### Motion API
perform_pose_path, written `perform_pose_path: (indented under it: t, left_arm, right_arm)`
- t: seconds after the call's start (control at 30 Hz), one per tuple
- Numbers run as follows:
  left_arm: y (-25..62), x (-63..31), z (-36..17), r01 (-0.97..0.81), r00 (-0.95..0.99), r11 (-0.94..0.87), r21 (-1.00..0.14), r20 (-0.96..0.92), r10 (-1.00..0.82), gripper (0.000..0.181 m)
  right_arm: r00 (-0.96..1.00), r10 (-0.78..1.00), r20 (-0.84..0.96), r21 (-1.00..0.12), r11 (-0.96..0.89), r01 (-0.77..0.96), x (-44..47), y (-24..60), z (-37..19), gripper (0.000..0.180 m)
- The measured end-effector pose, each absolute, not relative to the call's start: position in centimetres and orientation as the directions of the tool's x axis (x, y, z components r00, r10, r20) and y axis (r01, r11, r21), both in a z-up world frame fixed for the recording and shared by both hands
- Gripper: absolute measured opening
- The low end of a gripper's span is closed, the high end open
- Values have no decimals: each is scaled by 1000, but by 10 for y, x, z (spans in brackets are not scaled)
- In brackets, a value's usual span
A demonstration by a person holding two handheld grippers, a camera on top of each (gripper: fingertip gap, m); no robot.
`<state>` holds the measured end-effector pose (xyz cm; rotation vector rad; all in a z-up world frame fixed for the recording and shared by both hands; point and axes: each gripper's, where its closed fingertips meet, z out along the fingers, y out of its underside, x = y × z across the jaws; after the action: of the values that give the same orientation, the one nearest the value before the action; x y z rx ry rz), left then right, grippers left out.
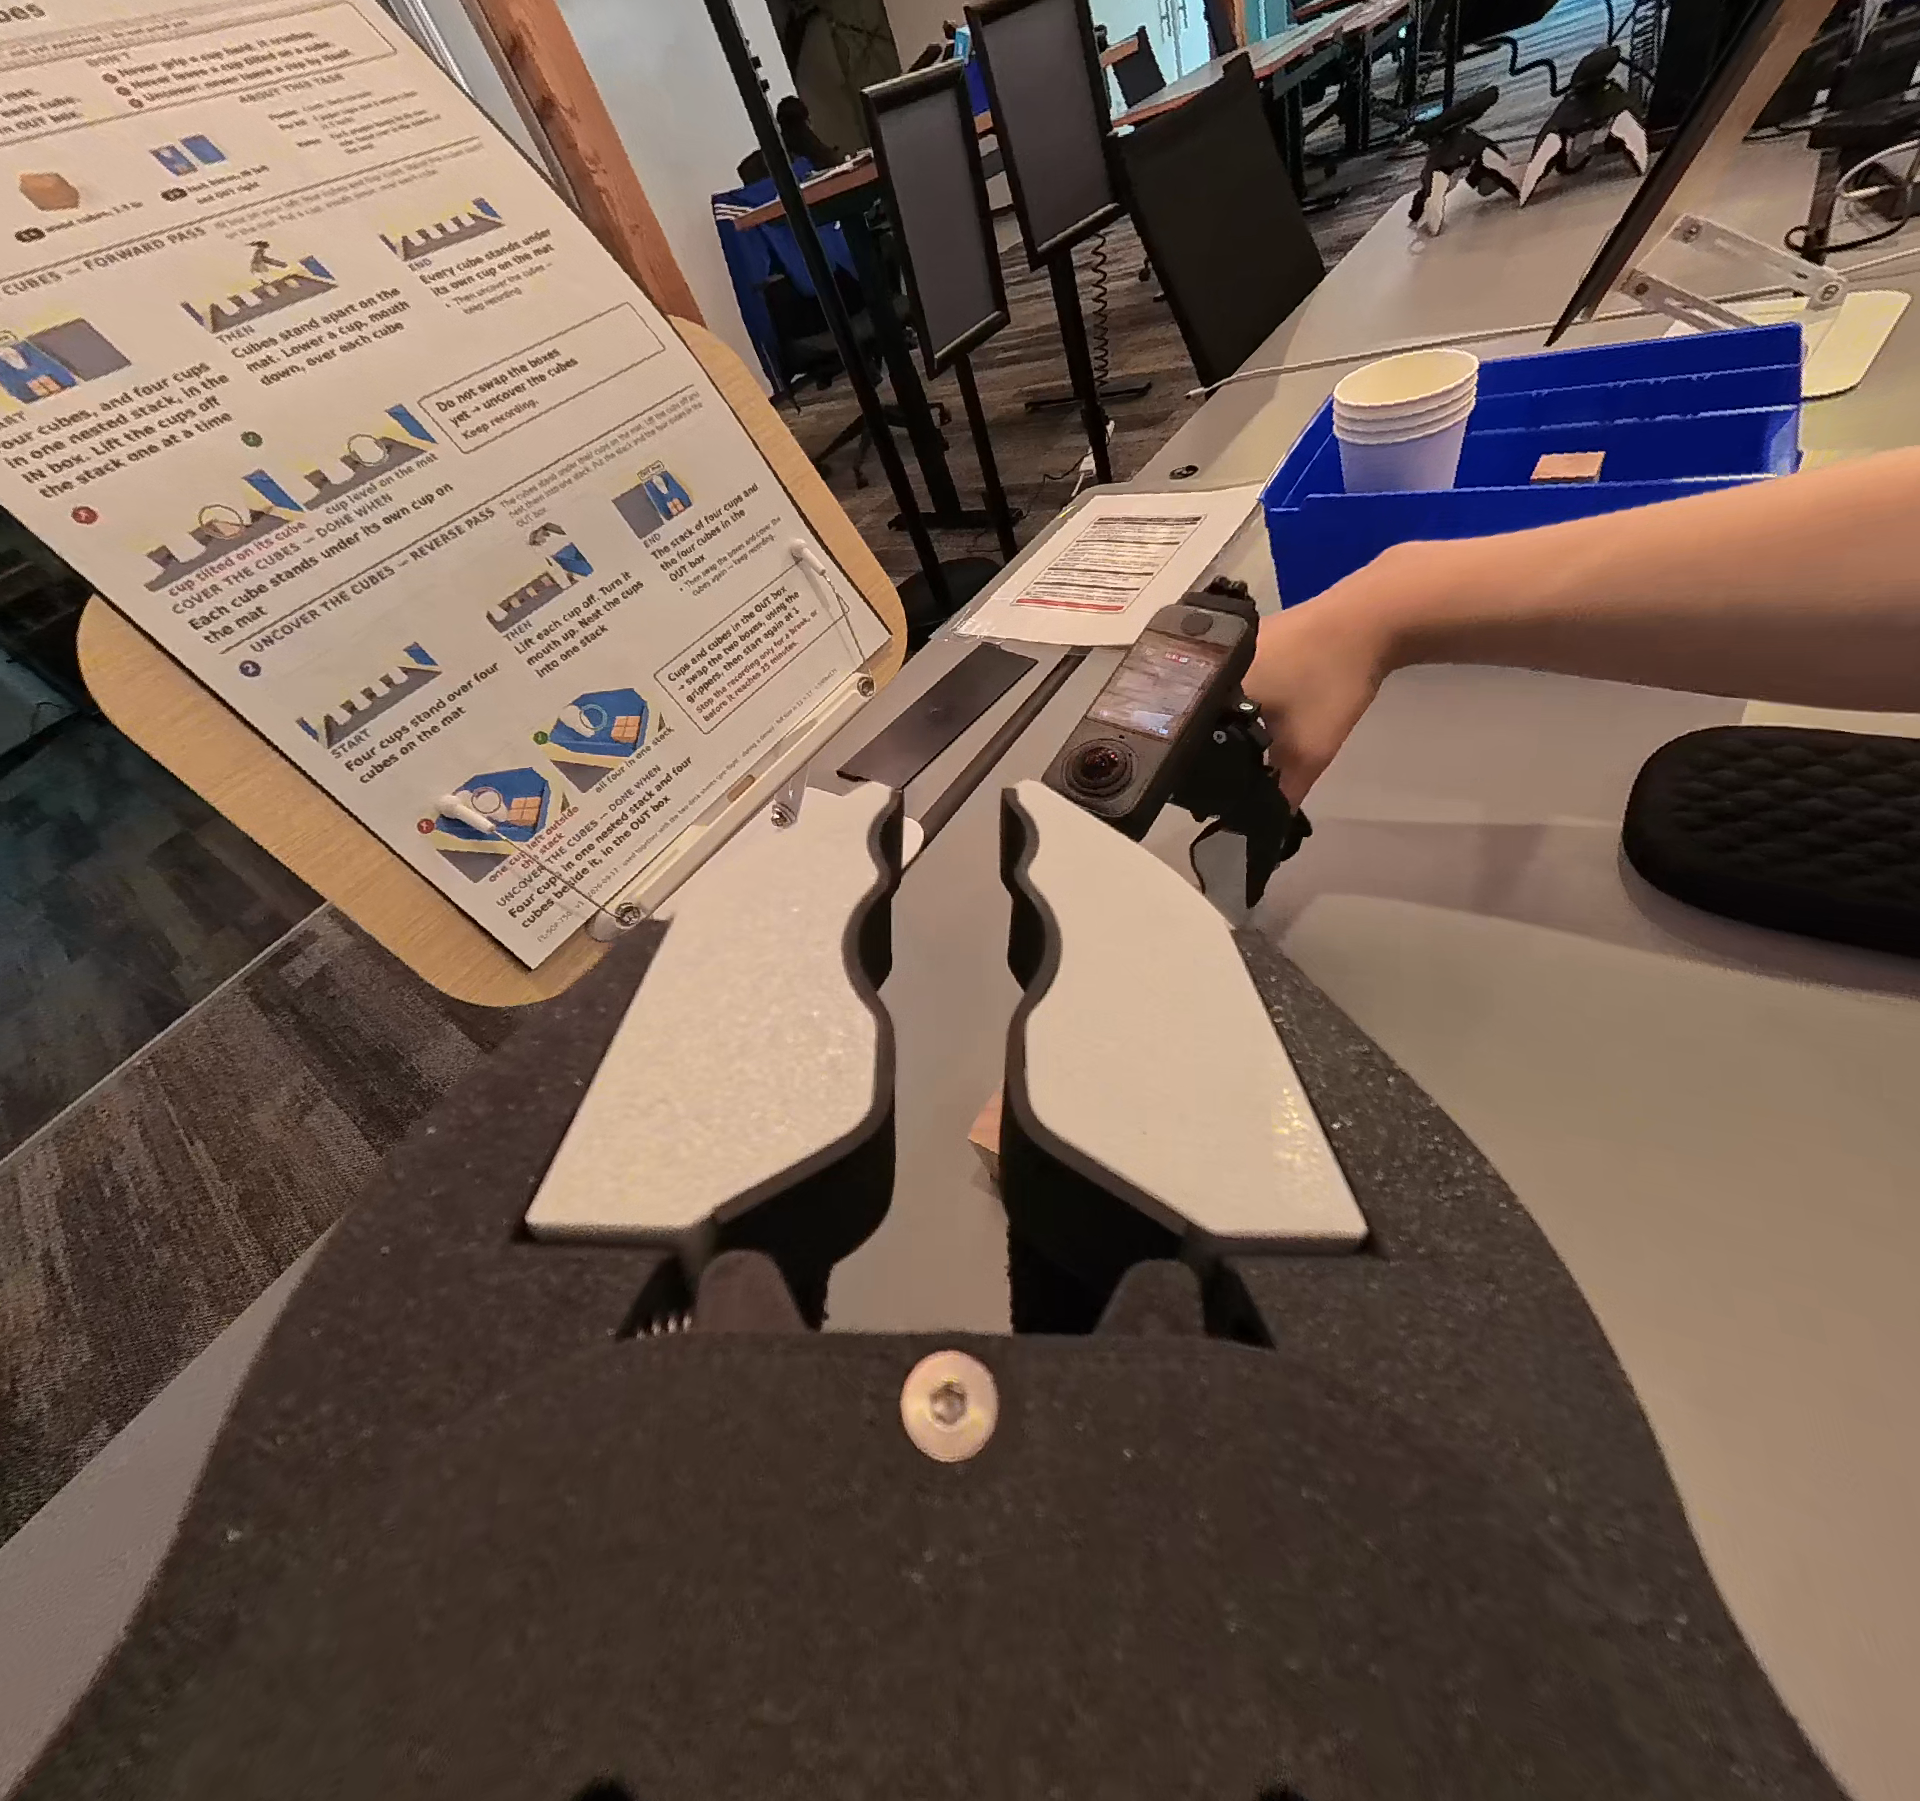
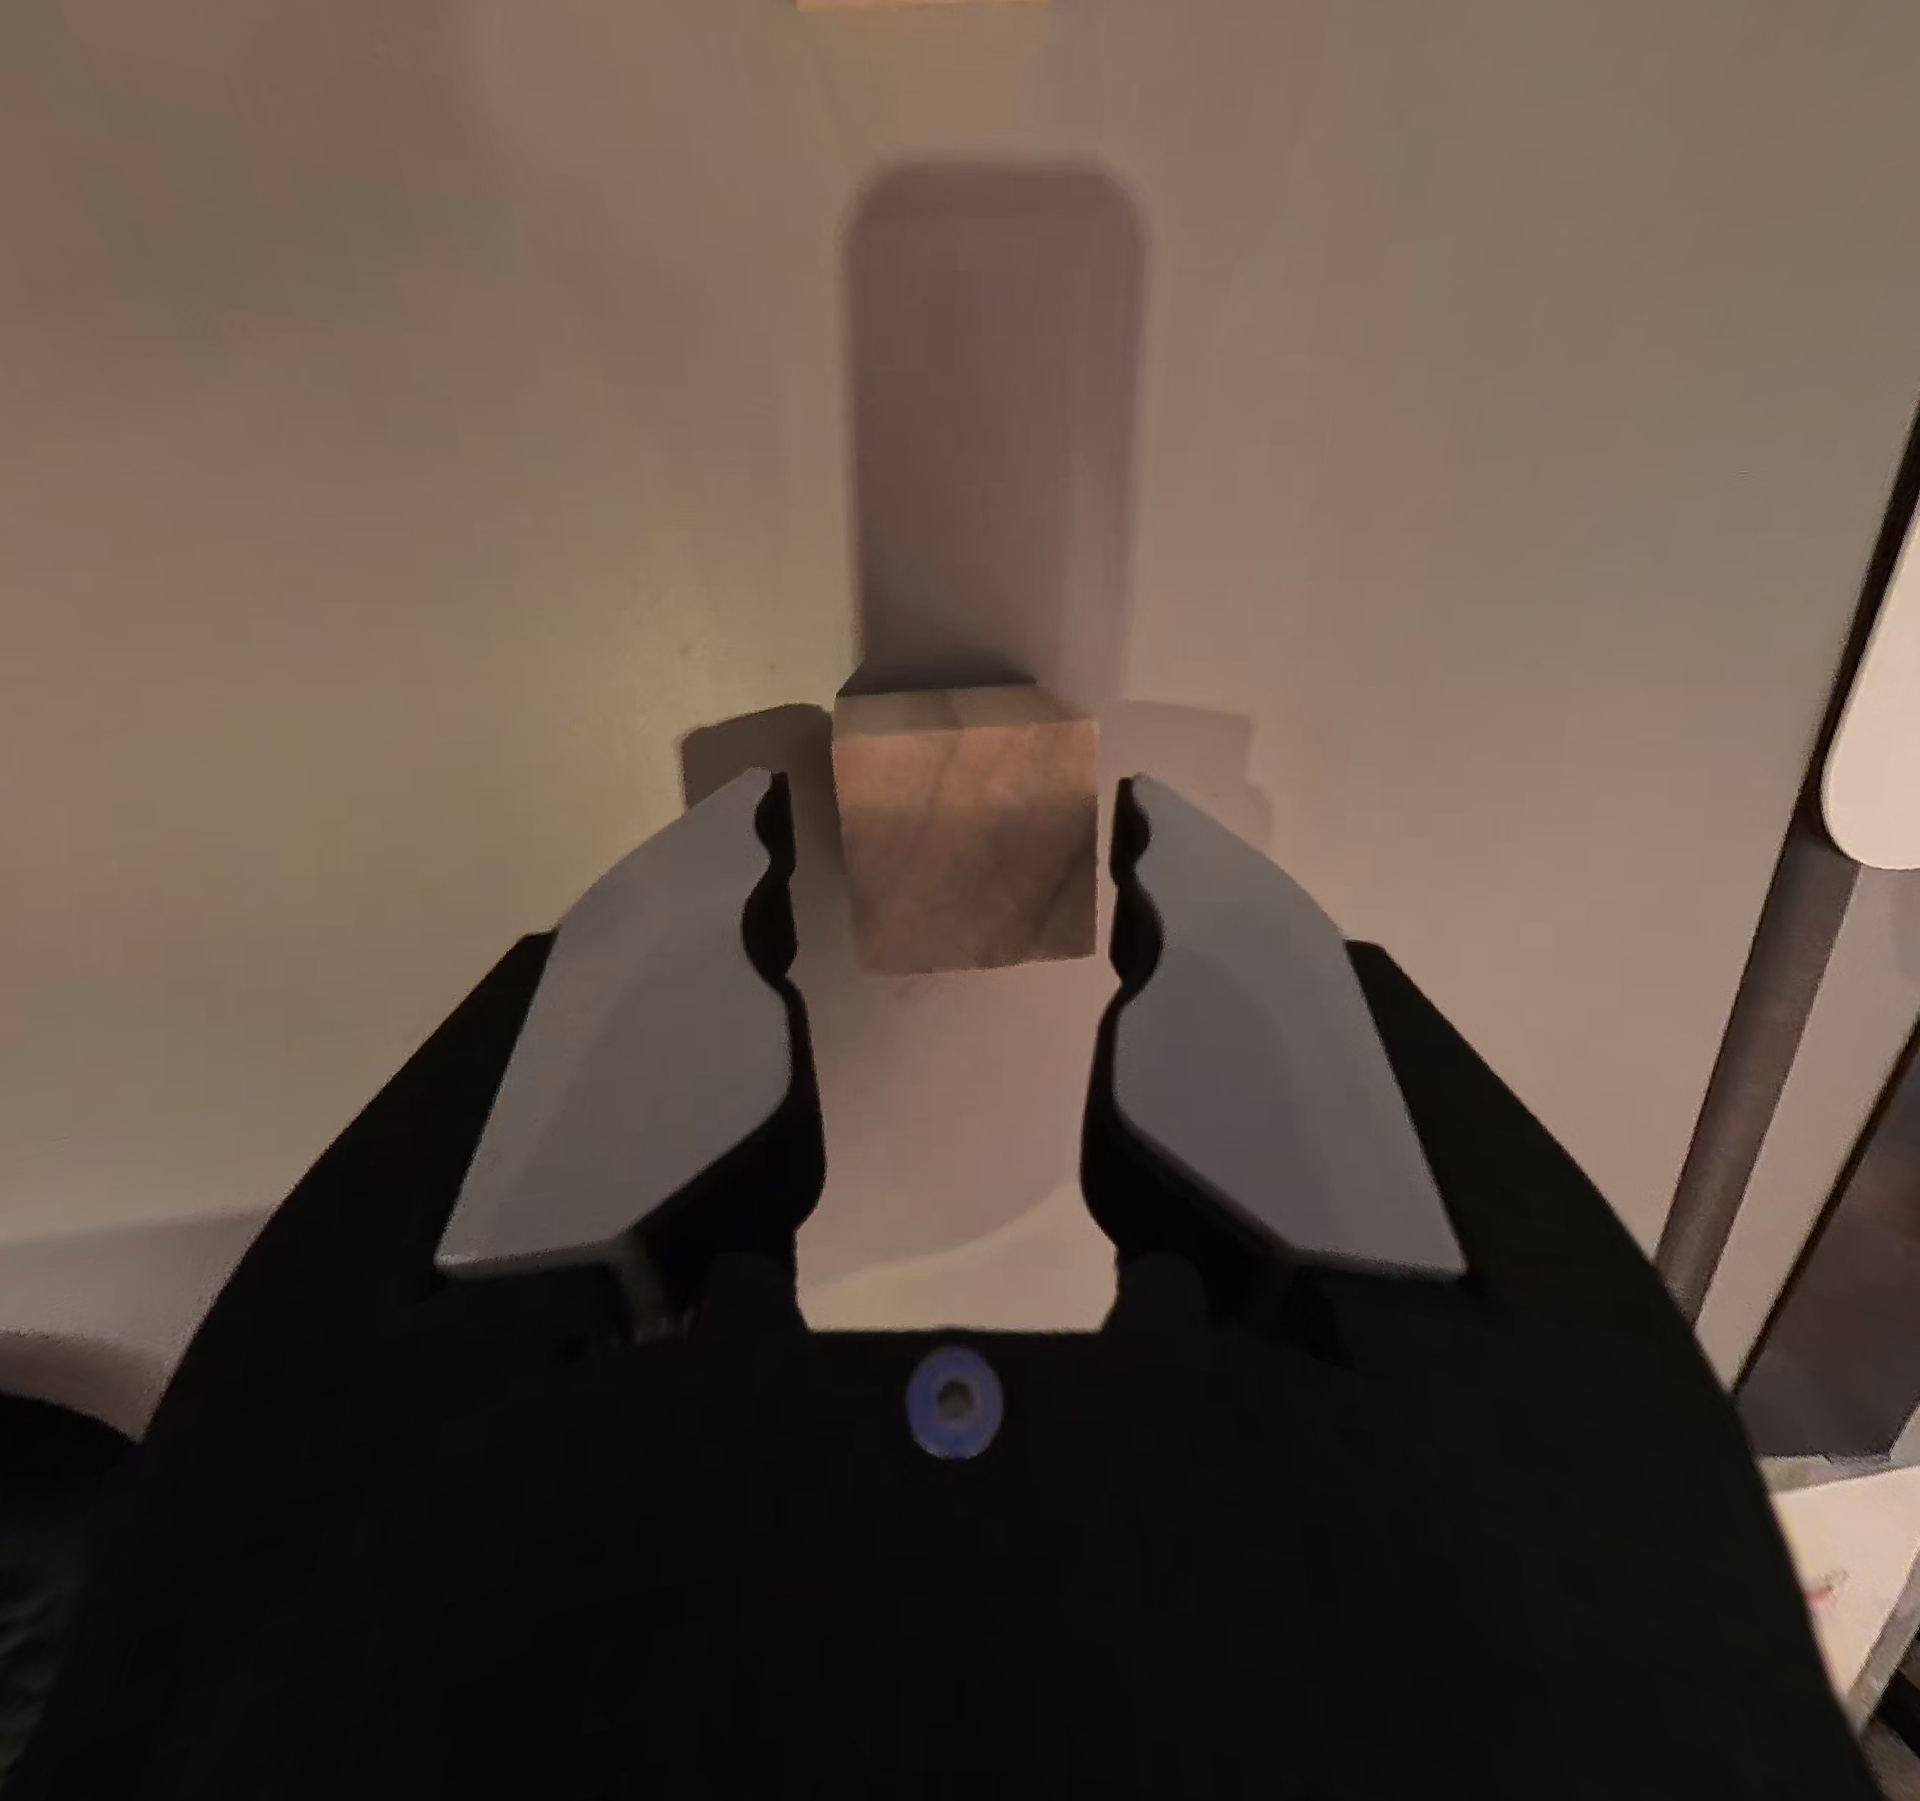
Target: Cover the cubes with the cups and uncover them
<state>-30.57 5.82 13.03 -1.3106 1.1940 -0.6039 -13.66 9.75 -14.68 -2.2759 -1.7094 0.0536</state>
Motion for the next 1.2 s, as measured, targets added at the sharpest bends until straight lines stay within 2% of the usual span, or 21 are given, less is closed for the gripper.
perform_pose_path:
  t: [0.13,0.3,0.47,0.6,0.77,0.87,0.97,1.07,1.2]
  left_arm:
    - [58,-303,128,-287,334,233,-929,-325,-885,17]
    - [58,-303,127,-295,334,236,-926,-331,-882,17]
    - [59,-303,124,-299,334,227,-927,-325,-885,17]
    - [57,-299,123,-310,319,236,-921,-335,-886,17]
    - [52,-292,122,-298,293,234,-925,-322,-900,16]
    - [47,-288,123,-296,278,246,-923,-330,-902,16]
    - [38,-283,126,-269,247,247,-931,-314,-917,16]
    - [37,-281,126,-273,249,249,-929,-319,-915,16]
    - [37,-280,124,-287,252,249,-925,-324,-912,16]
  right_arm:
    - [300,944,140,-260,-257,931,-138,98,-148,46]
    - [326,933,152,-269,-278,922,-137,98,-147,45]
    - [357,909,216,-325,-278,904,-136,90,-127,45]
    - [411,861,301,-376,-289,880,-121,67,-77,45]
    - [576,687,443,-445,-389,806,-58,22,27,45]
    - [711,524,469,-444,-557,702,16,-16,64,45]
    - [842,338,420,-456,-724,518,97,-51,66,45]
    - [939,159,305,-451,-844,290,158,-80,39,45]
    - [976,20,216,-354,-930,97,204,-107,-15,45]
